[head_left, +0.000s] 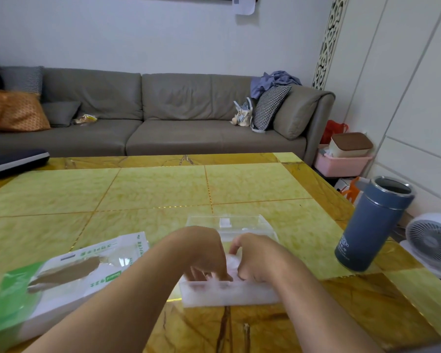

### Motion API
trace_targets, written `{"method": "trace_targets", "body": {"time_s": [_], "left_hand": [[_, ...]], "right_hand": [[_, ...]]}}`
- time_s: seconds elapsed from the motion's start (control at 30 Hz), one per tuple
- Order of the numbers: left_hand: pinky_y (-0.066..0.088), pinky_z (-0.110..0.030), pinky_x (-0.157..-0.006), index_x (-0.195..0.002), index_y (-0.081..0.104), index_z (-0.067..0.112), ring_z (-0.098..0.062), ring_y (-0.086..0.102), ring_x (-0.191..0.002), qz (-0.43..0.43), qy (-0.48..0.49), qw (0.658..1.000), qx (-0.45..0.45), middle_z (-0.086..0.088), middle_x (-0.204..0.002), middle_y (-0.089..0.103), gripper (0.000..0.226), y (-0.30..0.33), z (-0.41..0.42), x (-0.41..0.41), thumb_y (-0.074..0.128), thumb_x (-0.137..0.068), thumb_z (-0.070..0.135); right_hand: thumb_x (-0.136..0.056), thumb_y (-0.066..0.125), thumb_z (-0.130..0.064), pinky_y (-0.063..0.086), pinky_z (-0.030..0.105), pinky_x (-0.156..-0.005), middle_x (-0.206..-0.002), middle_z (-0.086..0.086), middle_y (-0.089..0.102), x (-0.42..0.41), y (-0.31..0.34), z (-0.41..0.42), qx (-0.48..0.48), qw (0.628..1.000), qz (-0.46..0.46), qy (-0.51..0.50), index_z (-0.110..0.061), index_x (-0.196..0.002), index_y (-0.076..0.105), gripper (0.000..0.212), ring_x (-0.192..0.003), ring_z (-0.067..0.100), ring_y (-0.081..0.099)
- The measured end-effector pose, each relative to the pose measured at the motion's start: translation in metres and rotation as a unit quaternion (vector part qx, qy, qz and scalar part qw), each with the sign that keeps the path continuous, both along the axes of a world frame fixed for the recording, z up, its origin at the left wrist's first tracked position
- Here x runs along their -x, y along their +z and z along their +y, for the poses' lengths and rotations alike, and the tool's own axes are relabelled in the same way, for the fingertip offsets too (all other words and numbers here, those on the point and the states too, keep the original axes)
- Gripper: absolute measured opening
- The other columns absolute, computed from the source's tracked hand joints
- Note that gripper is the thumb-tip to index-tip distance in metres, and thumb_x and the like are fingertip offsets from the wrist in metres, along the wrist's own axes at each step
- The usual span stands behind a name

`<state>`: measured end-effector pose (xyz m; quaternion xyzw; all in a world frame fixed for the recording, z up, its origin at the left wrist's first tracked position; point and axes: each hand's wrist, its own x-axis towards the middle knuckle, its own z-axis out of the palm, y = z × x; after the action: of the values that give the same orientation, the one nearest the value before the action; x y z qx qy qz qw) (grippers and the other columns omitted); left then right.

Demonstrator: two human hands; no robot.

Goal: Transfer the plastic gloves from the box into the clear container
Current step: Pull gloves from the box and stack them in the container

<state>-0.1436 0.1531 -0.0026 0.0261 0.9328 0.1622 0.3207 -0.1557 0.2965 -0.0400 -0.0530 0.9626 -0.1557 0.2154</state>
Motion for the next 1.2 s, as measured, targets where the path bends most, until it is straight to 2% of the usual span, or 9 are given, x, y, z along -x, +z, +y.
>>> {"method": "trace_targets", "body": {"time_s": [0.17, 0.3, 0.43, 0.53, 0.7, 0.83, 0.93, 1.03, 1.2], "left_hand": [[0.050, -0.025, -0.067, -0.097, 0.062, 0.008, -0.018, 0.061, -0.073, 0.067, -0.051, 0.989, 0.121, -0.001, -0.081, 0.059, 0.015, -0.016, 0.014, -0.002, 0.067, -0.095, 0.022], [0.049, -0.033, -0.085, -0.130, 0.054, 0.004, -0.027, 0.062, -0.106, 0.071, -0.061, 0.988, 0.126, -0.011, -0.121, 0.063, 0.031, -0.015, 0.020, -0.007, 0.055, -0.100, 0.013], [0.051, -0.036, -0.080, -0.128, 0.056, -0.002, -0.032, 0.065, -0.106, 0.084, -0.055, 0.993, 0.069, -0.016, -0.116, 0.065, 0.030, -0.005, 0.012, -0.018, 0.047, -0.100, 0.008], [0.046, -0.032, -0.069, -0.124, 0.056, 0.003, -0.024, 0.056, -0.087, 0.122, -0.048, 0.991, 0.038, -0.008, -0.096, 0.056, 0.028, 0.001, 0.004, -0.042, 0.043, -0.100, 0.002], [0.058, -0.037, -0.082, -0.132, 0.050, 0.024, -0.019, 0.061, -0.102, 0.283, 0.038, 0.950, -0.125, 0.006, -0.124, 0.055, 0.044, -0.003, -0.044, -0.081, 0.047, -0.094, 0.003], [0.053, -0.037, -0.075, -0.108, 0.051, 0.026, -0.019, 0.058, -0.093, 0.409, 0.158, 0.898, -0.024, 0.008, -0.105, 0.056, 0.019, -0.013, -0.116, -0.094, 0.045, -0.094, 0.016], [0.048, -0.030, -0.068, -0.099, 0.053, 0.026, -0.017, 0.058, -0.086, 0.351, 0.215, 0.909, 0.068, 0.007, -0.098, 0.058, 0.014, -0.035, -0.174, -0.094, 0.045, -0.094, 0.016], [0.057, -0.032, -0.077, -0.104, 0.064, 0.029, -0.014, 0.065, -0.091, 0.268, 0.182, 0.942, 0.092, 0.007, -0.103, 0.067, 0.027, -0.058, -0.206, -0.091, 0.042, -0.090, 0.020], [0.047, -0.033, -0.074, -0.095, 0.061, 0.020, -0.026, 0.065, -0.100, 0.219, 0.119, 0.960, 0.131, -0.005, -0.109, 0.068, 0.020, -0.060, -0.206, -0.084, 0.041, -0.097, 0.024]], "right_hand": [[-0.090, 0.063, -0.005, 0.035, 0.026, -0.052, -0.082, -0.010, 0.052, -0.003, 0.005, -0.004, -0.022, 1.000, 0.013, 0.001, -0.037, -0.142, 0.060, 0.061, -0.072, 0.017, 0.053], [-0.092, 0.062, -0.010, 0.039, 0.026, -0.056, -0.088, -0.009, 0.054, -0.007, 0.012, -0.008, -0.034, 0.999, -0.010, -0.003, -0.039, -0.144, 0.055, 0.060, -0.073, 0.016, 0.054], [-0.099, 0.052, -0.015, 0.043, 0.026, -0.061, -0.131, 0.000, 0.067, -0.015, 0.020, -0.007, -0.055, 0.998, -0.017, 0.016, -0.037, -0.151, 0.050, 0.056, -0.081, 0.015, 0.057], [-0.102, 0.044, -0.011, 0.056, 0.031, -0.078, -0.144, 0.003, 0.061, -0.026, 0.025, -0.009, -0.057, 0.998, 0.027, 0.000, -0.034, -0.159, 0.038, 0.061, -0.099, 0.019, 0.065], [-0.096, 0.042, -0.013, 0.055, 0.038, -0.092, -0.134, -0.001, 0.061, -0.049, 0.044, -0.027, -0.153, 0.977, 0.146, -0.015, -0.030, -0.139, 0.054, 0.048, -0.114, 0.023, 0.064], [-0.096, 0.044, -0.007, 0.044, 0.027, -0.084, -0.143, -0.015, 0.048, -0.075, 0.048, -0.077, -0.065, 0.949, 0.304, 0.050, -0.034, -0.145, 0.042, 0.056, -0.113, 0.013, 0.053], [-0.097, 0.047, -0.007, 0.040, 0.020, -0.108, -0.151, -0.027, 0.032, -0.091, 0.026, -0.128, 0.071, 0.933, 0.278, 0.218, -0.037, -0.156, 0.031, 0.068, -0.131, 0.000, 0.040], [-0.094, 0.050, -0.008, 0.030, 0.025, -0.120, -0.159, -0.026, 0.016, -0.087, -0.017, -0.162, 0.098, 0.929, 0.212, 0.288, -0.034, -0.163, 0.023, 0.078, -0.149, 0.004, 0.023], [-0.081, 0.054, -0.010, 0.037, 0.021, -0.110, -0.151, -0.017, 0.034, -0.076, -0.049, -0.172, 0.075, 0.921, 0.222, 0.311, -0.030, -0.152, 0.044, 0.074, -0.139, 0.014, 0.045]]}}
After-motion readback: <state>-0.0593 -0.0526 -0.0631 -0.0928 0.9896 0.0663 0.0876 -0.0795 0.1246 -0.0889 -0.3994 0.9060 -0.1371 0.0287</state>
